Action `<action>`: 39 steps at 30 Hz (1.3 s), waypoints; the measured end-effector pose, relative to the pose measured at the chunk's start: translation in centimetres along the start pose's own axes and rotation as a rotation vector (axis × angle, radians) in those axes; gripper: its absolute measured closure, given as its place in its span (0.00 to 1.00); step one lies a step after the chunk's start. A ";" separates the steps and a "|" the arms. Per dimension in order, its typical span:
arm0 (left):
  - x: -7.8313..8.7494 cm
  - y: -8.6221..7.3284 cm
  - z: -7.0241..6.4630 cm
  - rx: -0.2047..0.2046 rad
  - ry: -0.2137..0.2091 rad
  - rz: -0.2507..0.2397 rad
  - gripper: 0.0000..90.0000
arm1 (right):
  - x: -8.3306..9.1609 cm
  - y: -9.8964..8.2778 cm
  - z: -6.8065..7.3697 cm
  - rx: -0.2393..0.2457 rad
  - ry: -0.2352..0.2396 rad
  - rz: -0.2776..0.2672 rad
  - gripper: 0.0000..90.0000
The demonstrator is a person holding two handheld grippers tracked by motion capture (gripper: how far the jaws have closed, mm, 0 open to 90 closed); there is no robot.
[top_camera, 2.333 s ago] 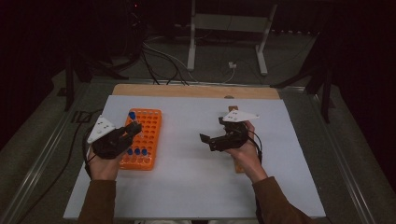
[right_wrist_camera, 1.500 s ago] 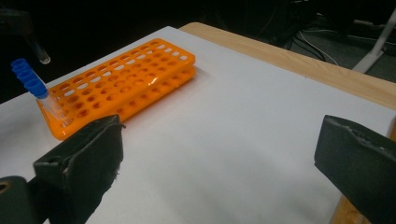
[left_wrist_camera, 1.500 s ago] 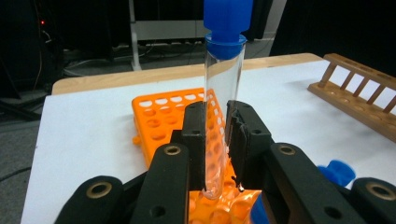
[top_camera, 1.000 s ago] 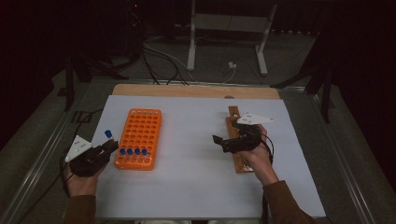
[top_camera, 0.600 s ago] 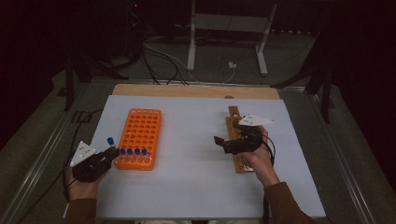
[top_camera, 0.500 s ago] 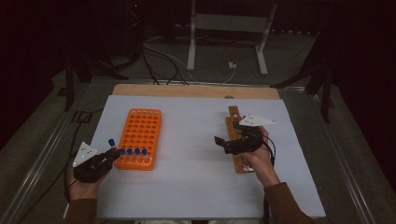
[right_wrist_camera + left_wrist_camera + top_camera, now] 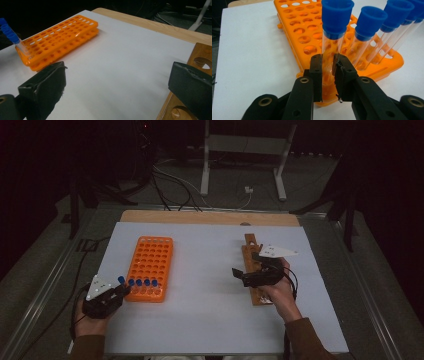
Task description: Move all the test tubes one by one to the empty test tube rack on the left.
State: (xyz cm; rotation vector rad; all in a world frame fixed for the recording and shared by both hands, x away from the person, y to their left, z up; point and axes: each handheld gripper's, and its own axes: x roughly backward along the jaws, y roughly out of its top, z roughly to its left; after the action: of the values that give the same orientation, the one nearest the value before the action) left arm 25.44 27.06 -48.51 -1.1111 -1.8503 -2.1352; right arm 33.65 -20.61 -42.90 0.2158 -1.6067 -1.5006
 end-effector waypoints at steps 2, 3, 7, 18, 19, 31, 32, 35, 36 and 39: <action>-0.1 0.0 0.0 -0.003 0.003 0.011 0.87 | 0.0 0.0 0.0 0.000 0.003 0.000 0.02; -0.2 -0.1 -0.1 -0.007 0.004 0.018 0.87 | 0.0 -0.1 0.1 0.001 0.003 0.000 0.02; -0.3 -0.1 -0.1 -0.008 0.007 0.021 0.87 | -0.2 -0.2 0.1 0.002 0.006 0.002 0.02; -0.4 -0.2 0.0 0.007 -0.002 0.013 0.87 | -0.2 -0.5 0.1 -0.002 0.010 0.004 0.02; -0.4 -0.3 0.0 0.010 -0.004 0.010 0.87 | -0.2 -0.5 0.1 -0.002 0.011 0.004 0.02; -0.1 -0.3 0.0 0.049 -0.012 0.012 0.83 | -0.2 -0.7 0.2 -0.004 0.016 0.005 0.02; 0.0 -0.3 0.0 0.053 -0.013 0.008 0.82 | -0.2 -0.7 0.2 -0.004 0.017 0.005 0.02; 0.6 -0.3 0.2 0.070 -0.013 -0.013 0.77 | -0.1 -0.8 0.2 -0.005 0.017 -0.001 0.02; 0.8 -0.4 0.3 0.077 -0.013 -0.022 0.75 | 0.0 -0.8 0.2 -0.002 0.014 -0.002 0.02; 1.5 -0.6 0.5 0.091 -0.020 -0.052 0.68 | 0.5 -1.0 0.2 0.005 -0.002 -0.012 0.02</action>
State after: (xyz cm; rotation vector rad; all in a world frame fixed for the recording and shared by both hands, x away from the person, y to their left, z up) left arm 24.28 28.24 -48.20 -1.0804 -1.9840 -2.0511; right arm 32.82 -21.01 -43.48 0.2273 -1.6140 -1.5067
